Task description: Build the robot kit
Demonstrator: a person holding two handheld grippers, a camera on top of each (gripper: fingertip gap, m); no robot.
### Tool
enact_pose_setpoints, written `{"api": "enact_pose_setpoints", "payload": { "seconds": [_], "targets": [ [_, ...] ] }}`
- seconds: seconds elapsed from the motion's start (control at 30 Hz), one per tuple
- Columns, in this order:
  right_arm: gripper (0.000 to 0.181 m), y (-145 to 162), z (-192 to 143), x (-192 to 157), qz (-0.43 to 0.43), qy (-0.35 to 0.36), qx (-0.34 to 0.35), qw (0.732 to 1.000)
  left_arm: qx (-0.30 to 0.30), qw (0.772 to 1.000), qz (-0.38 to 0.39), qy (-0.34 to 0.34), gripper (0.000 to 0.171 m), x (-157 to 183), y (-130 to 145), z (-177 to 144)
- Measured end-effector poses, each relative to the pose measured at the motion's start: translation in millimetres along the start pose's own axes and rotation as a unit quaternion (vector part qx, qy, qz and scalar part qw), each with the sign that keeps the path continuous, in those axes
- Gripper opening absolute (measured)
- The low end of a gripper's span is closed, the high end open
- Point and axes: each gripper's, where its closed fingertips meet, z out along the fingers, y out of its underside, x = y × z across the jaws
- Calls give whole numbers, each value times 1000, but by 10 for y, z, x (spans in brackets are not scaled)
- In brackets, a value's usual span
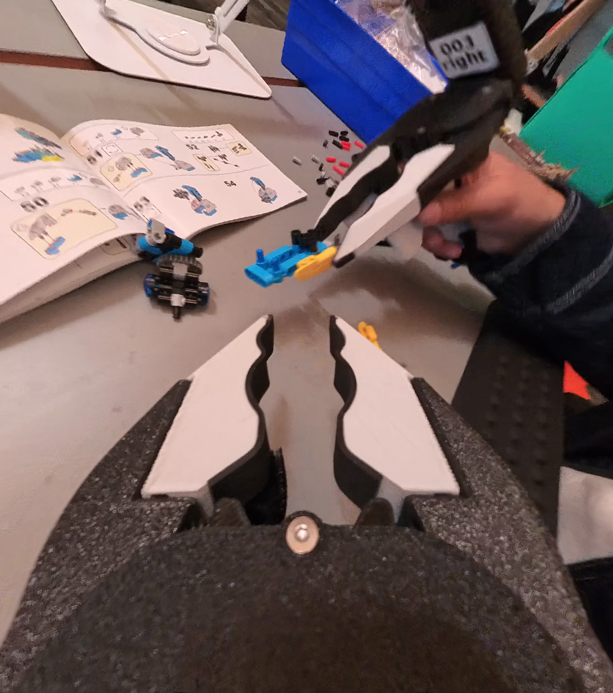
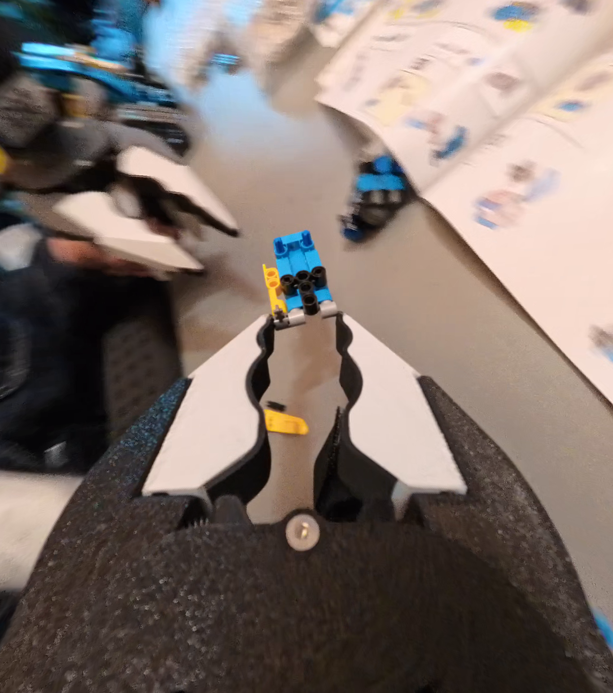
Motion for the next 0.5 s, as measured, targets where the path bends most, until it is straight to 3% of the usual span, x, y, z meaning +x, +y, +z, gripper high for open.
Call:
{"api": "enact_pose_setpoints", "payload": {
  "seconds": [0.1,0.17,0.33,0.5],
  "targets": [
    [33,298,-46,283,-22,186,-15,982,-26,1000,3,0,23,98,122,117],
    [33,382,-46,279,-35,234,-4,972,-56,998,25,-24,17,79,220,226],
    [33,481,64,270,-21,269,7,963,-122,991,30,-48,13,49,376,483],
    [41,526,287,-66,-36,190,0,981,-150,984,64,-72,12,-38,429,564]
  ]
}}
